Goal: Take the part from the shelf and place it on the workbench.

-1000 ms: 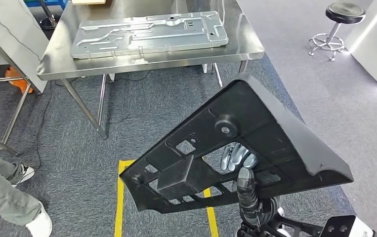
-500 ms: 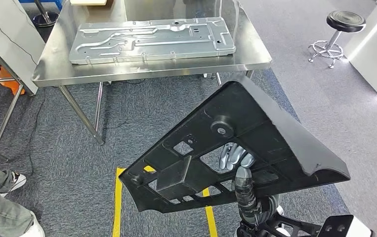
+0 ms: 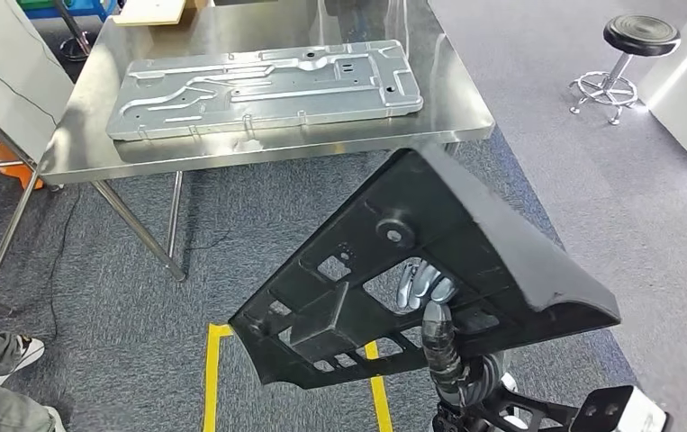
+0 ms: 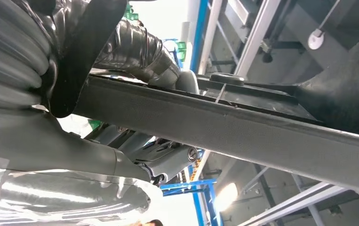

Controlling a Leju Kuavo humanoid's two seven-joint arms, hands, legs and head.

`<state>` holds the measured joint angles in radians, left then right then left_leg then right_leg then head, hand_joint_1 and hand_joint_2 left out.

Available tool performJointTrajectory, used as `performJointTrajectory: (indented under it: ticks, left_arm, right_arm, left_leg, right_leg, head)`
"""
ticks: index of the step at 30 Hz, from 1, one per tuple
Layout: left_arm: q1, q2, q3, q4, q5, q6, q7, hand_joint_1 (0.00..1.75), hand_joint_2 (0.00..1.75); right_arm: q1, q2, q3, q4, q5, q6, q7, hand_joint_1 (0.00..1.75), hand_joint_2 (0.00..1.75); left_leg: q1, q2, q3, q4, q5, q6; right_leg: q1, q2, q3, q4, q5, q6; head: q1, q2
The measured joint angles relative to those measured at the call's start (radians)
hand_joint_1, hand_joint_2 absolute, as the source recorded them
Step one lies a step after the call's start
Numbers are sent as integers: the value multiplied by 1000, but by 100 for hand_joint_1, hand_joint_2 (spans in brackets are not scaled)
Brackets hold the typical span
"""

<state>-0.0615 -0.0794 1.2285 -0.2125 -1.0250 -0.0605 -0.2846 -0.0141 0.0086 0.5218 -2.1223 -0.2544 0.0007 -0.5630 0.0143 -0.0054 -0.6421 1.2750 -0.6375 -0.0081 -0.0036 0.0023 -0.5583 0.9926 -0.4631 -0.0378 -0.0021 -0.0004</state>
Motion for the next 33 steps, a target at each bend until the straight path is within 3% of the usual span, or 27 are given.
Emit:
performJointTrajectory:
  ticks: [1,2,3,5,7,9,11,14,15,16,17,19,21,23,26,27,29,30,31,32,33]
  left_arm:
    - [1,0,1,0,0,0,0,0,0]
    - [2,1,3,0,0,0,0,0,0]
    - [2,1,4,0,0,0,0,0,0]
    - [-2,2,5,0,0,0,0,0,0]
    - [-3,2,5,0,0,-1,-1,0,0]
    - [-1,2,5,0,0,-1,-1,0,0]
    - [-1,2,6,0,0,-1,-2,0,0]
    - [-4,2,6,0,-1,-2,-3,0,0]
    - [-3,2,6,0,-1,-2,-3,0,0]
    - [-3,2,6,0,-1,-2,-3,0,0]
    - [-2,2,6,0,-1,-2,-3,0,0]
    - [-3,1,6,0,-2,-2,-3,0,0]
    - [-4,0,6,0,-2,-2,-5,0,0]
    - [-5,-1,6,0,-2,-2,-6,0,0]
    - [-7,1,6,0,-2,-2,-8,0,0]
    - [-8,1,6,0,-3,-2,-9,0,0]
    - [-7,1,6,0,-3,-3,-9,0,0]
    - [-5,1,6,0,-3,-2,-9,0,0]
    - [-3,1,7,0,-3,-2,-9,0,0]
    - [-1,1,7,0,-3,-2,-9,0,0]
    - [-1,1,7,0,-3,-2,-9,0,0]
  right_arm:
    - [0,-2,0,2,5,0,0,159,175]
    - [1,-3,0,3,13,-1,1,159,175]
    - [1,-5,0,4,22,-2,1,159,175]
    - [1,-10,0,7,39,-5,1,159,175]
    - [4,-16,-1,10,43,-6,1,159,175]
    - [6,-18,-1,11,38,-4,-1,159,175]
    - [6,-20,-1,10,35,-3,-3,159,175]
    - [10,-24,-2,11,35,-5,-4,159,175]
    - [12,-25,-2,12,36,-6,-4,159,175]
    - [13,-26,-3,12,36,-6,-4,159,175]
    - [13,-27,-4,12,37,-7,-4,159,175]
    - [13,-27,-6,12,39,-10,-5,159,175]
    - [13,-27,-8,12,40,-15,-6,159,175]
    - [13,-27,-9,12,41,-18,-7,159,175]
    - [12,-27,-10,11,42,-17,-9,159,175]
    - [12,-27,-10,11,42,-17,-9,159,175]
    - [12,-27,-10,11,42,-17,-10,159,175]
    - [12,-27,-10,12,42,-17,-10,159,175]
    - [13,-27,-11,12,42,-17,-10,159,175]
    - [13,-27,-11,12,42,-17,-10,159,175]
    - [13,-27,-11,12,42,-17,-10,159,175]
  left_leg:
    - [0,1,-7,-21,21,0]
    - [0,5,2,-73,66,3]
    - [-2,19,17,-141,122,6]
    - [-11,53,40,-239,181,18]
    - [-20,64,42,-259,184,31]
    - [-16,51,50,-266,192,44]
    - [-11,43,62,-274,190,55]
    - [-10,33,73,-276,178,65]
    - [-11,30,79,-276,173,65]
    - [-11,27,87,-276,167,65]
    - [-12,24,97,-276,160,64]
    - [-13,19,116,-276,146,59]
    - [-15,16,123,-275,134,50]
    - [-16,17,124,-277,127,38]
    - [-13,16,115,-243,102,22]
    - [-10,15,92,-194,81,16]
    - [-6,13,13,-57,33,6]
    - [-3,13,-24,-3,24,3]
    - [-1,14,-46,20,33,0]
    - [1,14,-49,2,64,-2]
    - [2,14,-33,-52,110,-3]
  right_leg:
    - [0,-2,10,1,-8,1]
    - [0,-5,21,2,-17,2]
    - [1,-10,32,3,-27,5]
    - [3,-20,47,5,-43,14]
    - [7,-31,52,4,-53,27]
    - [9,-39,61,3,-65,40]
    - [7,-29,43,55,-97,52]
    - [-1,-11,-78,256,-169,63]
    - [-2,-11,-112,299,-168,64]
    - [-3,-11,-128,301,-144,64]
    - [-3,-11,-123,265,-101,61]
    - [1,-11,-80,133,-10,50]
    - [7,-12,-47,44,20,37]
    - [10,-10,-42,25,11,29]
    - [1,-7,-22,8,7,16]
    - [-2,-7,-13,3,4,11]
    - [-1,-7,-1,1,-7,4]
    - [-1,-6,5,2,-13,4]
    - [-2,-4,12,3,-20,5]
    - [-3,-1,21,4,-27,7]
    - [-4,0,33,5,-36,11]
  head:
    - [0,0]
    - [0,0]
    - [0,0]
    - [0,0]
    - [0,0]
    - [0,0]
    - [0,0]
    - [0,0]
    - [0,0]
    - [0,0]
    - [0,0]
    - [0,0]
    - [0,0]
    - [0,0]
    - [0,0]
    - [0,0]
    - [0,0]
    - [0,0]
    - [0,0]
    - [0,0]
    - [0,0]
